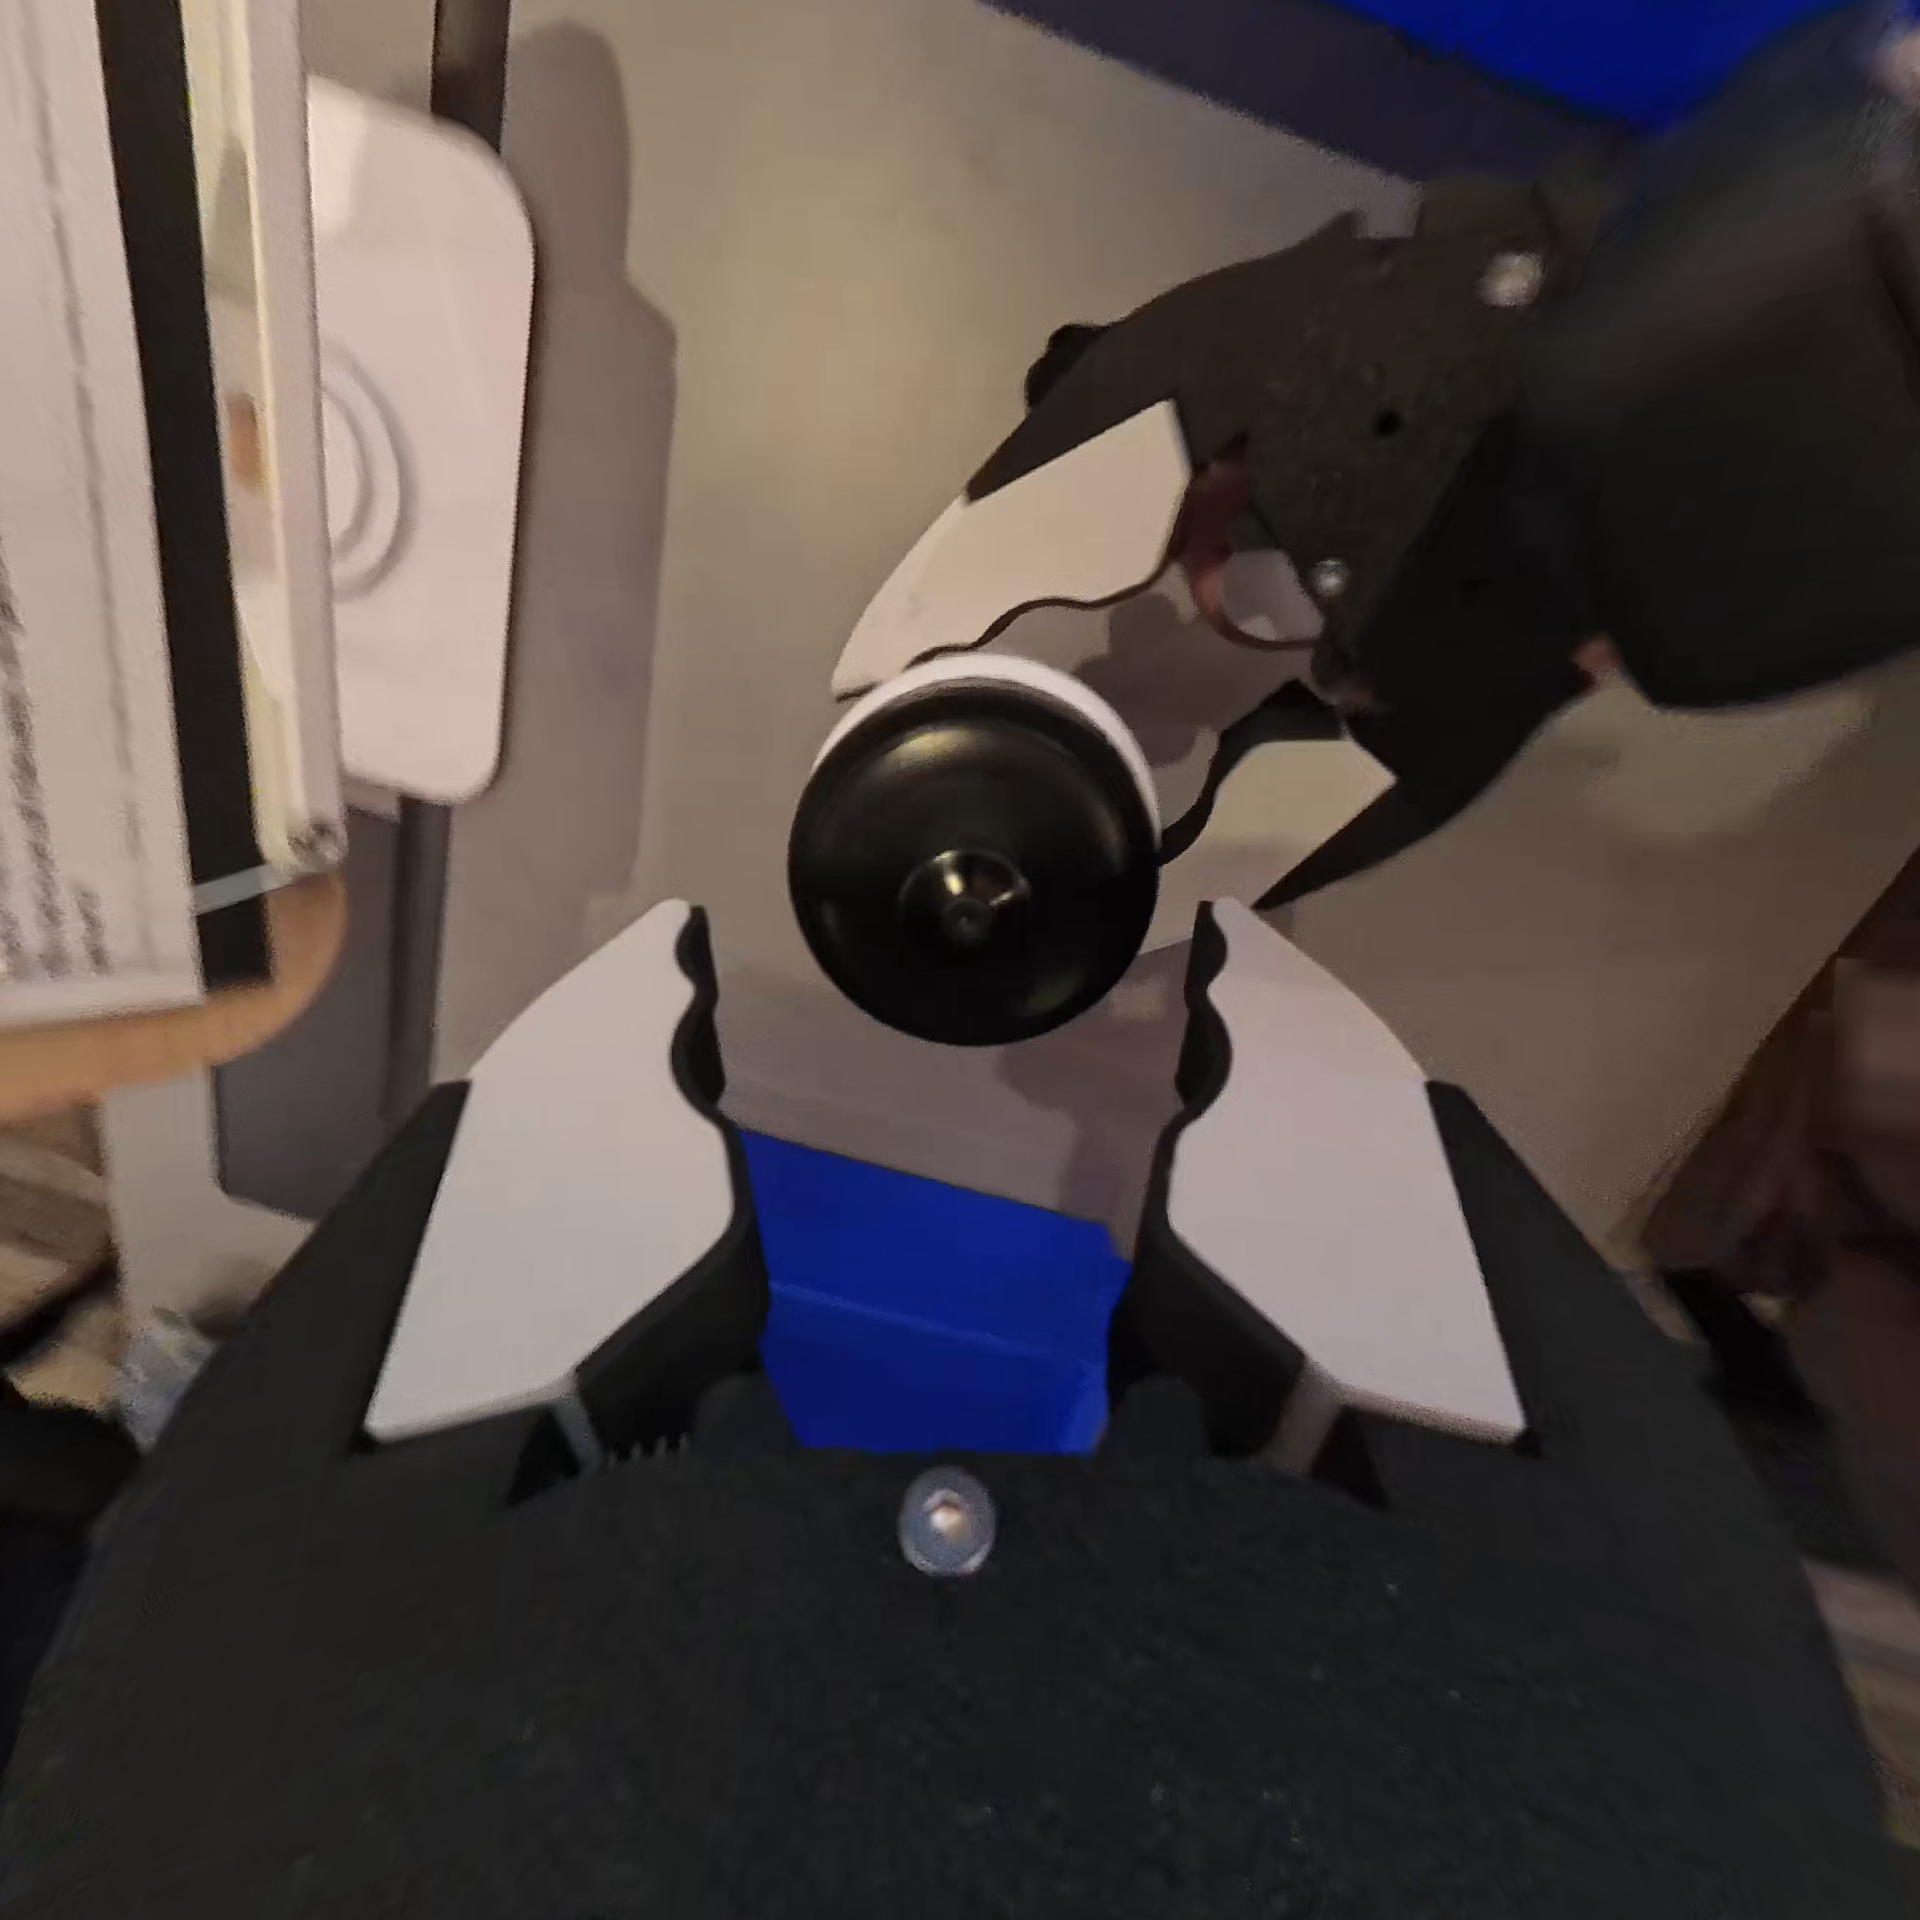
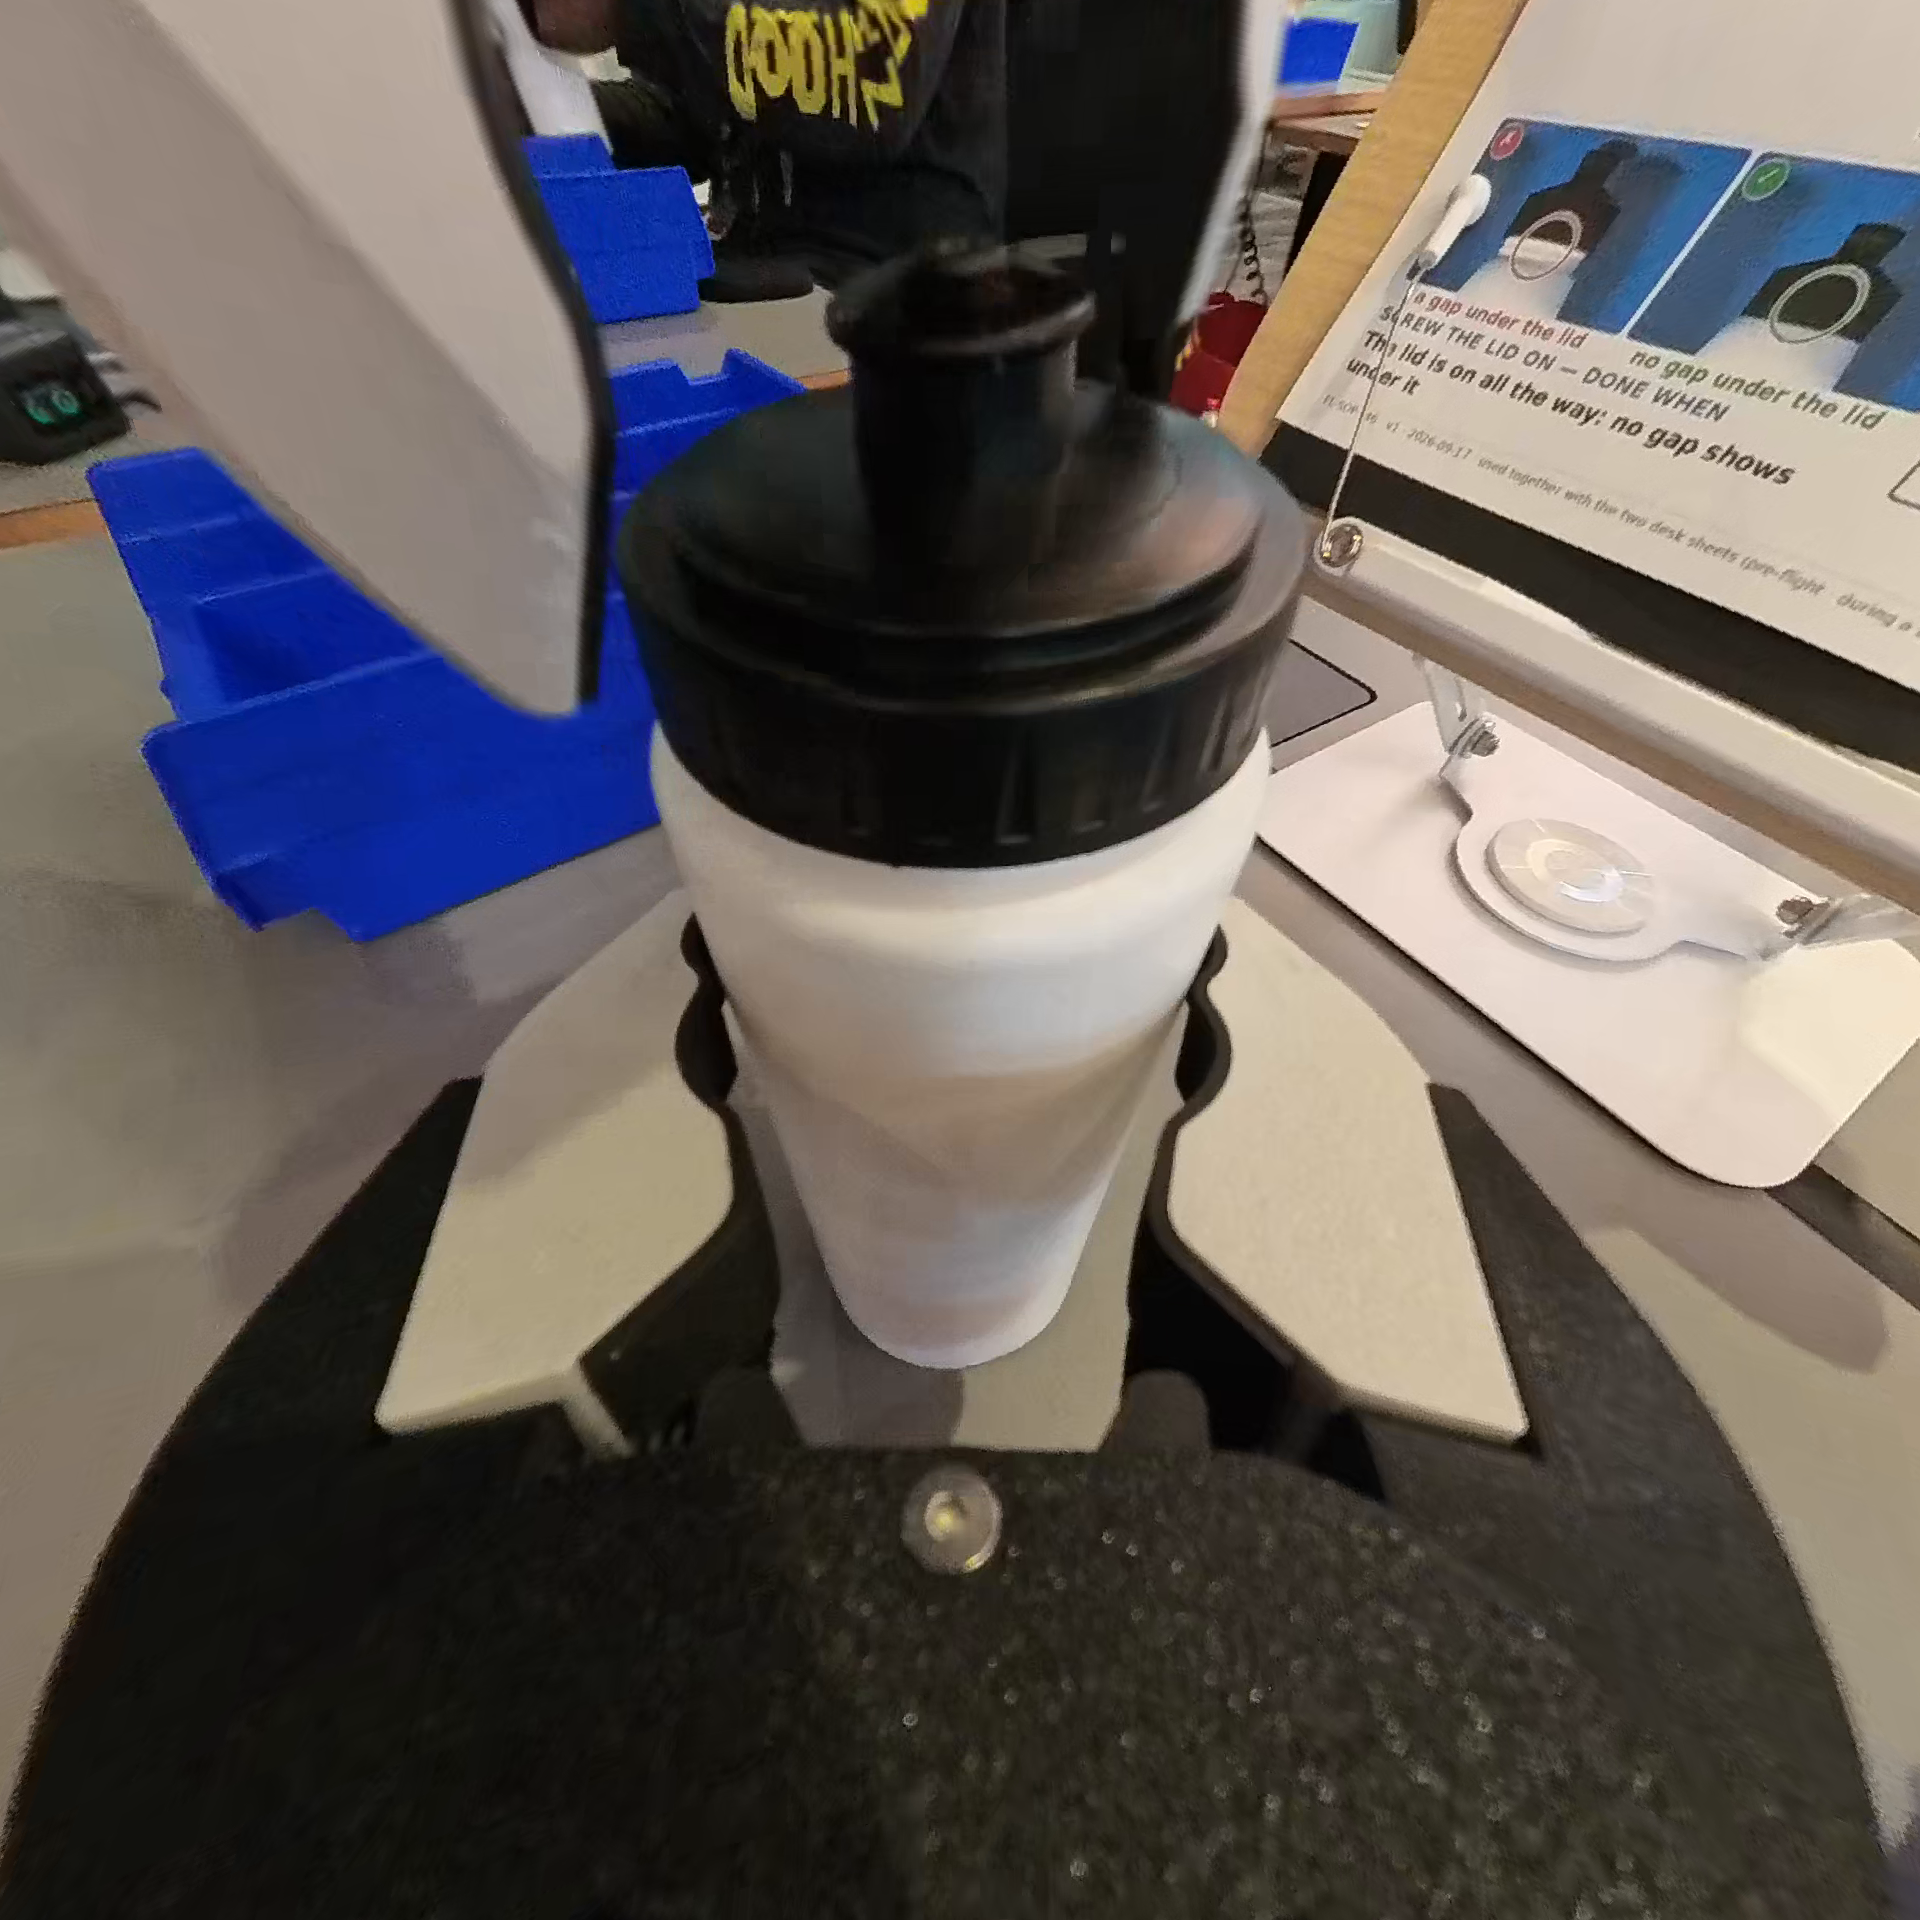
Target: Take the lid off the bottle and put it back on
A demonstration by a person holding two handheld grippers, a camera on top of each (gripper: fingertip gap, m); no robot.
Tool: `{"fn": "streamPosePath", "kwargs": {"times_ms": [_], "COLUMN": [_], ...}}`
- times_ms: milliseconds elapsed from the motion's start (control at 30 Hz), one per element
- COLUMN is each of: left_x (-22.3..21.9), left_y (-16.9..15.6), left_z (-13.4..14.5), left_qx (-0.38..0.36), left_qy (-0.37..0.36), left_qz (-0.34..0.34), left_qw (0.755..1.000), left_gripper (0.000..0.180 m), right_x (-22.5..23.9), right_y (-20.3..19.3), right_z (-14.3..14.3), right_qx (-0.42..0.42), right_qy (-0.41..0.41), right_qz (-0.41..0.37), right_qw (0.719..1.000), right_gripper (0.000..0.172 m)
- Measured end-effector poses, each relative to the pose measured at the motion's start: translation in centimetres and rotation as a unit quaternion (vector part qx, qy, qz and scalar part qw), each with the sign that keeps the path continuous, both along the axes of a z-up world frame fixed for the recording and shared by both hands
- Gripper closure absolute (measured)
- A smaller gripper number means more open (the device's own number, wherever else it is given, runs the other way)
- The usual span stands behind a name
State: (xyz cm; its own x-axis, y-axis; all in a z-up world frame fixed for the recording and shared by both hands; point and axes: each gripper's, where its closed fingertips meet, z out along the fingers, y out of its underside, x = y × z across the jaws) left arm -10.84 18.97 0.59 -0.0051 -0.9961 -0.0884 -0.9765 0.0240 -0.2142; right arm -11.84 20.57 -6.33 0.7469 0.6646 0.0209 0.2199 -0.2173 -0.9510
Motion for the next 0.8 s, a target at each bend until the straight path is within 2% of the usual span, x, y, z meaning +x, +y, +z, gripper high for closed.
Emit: {"fn": "streamPosePath", "kwargs": {"times_ms": [67, 100, 200, 233, 333, 433, 533, 600, 633, 733, 800], "left_x": [0.2, 0.1, -0.8, -1.0, -0.9, -0.8, -0.6, -0.5, -0.6, -0.9, -1.0], "left_y": [-0.7, -0.3, 0.7, 0.6, 0.5, 0.2, -0.1, -0.4, -0.6, -1.2, -1.7], "left_z": [0.2, 0.0, -1.5, -1.8, -1.8, -1.7, -1.6, -1.5, -1.5, -1.4, -1.0], "left_qx": [0.013, 0.035, 0.055, 0.044, 0.023, -0.002, -0.022, -0.037, -0.034, -0.032, -0.035], "left_qy": [-0.014, -0.007, 0.047, 0.055, 0.050, 0.041, 0.027, 0.014, 0.010, 0.022, 0.031], "left_qz": [-0.097, -0.123, -0.130, -0.126, -0.094, -0.023, 0.090, 0.184, 0.202, 0.165, 0.104], "left_qw": [0.995, 0.992, 0.989, 0.990, 0.994, 0.999, 0.995, 0.982, 0.979, 0.985, 0.993], "left_gripper": [0.095, 0.095, 0.097, 0.108, 0.110, 0.110, 0.110, 0.111, 0.111, 0.106, 0.089], "right_x": [0.0, 0.0, 0.0, 0.0, 0.0, 0.1, 0.1, 0.1, 0.1, 0.0, 0.1], "right_y": [0.1, 0.1, 0.1, 0.1, 0.1, 0.1, 0.2, 0.2, 0.1, 0.0, 0.0], "right_z": [0.0, 0.0, 0.0, 0.0, 0.0, 0.0, 0.0, 0.0, 0.0, 0.0, 0.0], "right_qx": [-0.001, 0.000, 0.001, 0.001, 0.001, 0.000, 0.001, 0.001, 0.002, 0.003, 0.002], "right_qy": [0.004, 0.005, 0.004, 0.004, 0.004, 0.005, 0.008, 0.008, 0.004, 0.000, 0.000], "right_qz": [0.000, 0.001, 0.001, 0.001, 0.001, -0.001, -0.009, -0.009, -0.007, -0.004, -0.005], "right_qw": [1.000, 1.000, 1.000, 1.000, 1.000, 1.000, 1.000, 1.000, 1.000, 1.000, 1.000], "right_gripper": [0.086, 0.086, 0.086, 0.086, 0.086, 0.086, 0.086, 0.086, 0.086, 0.086, 0.086]}}
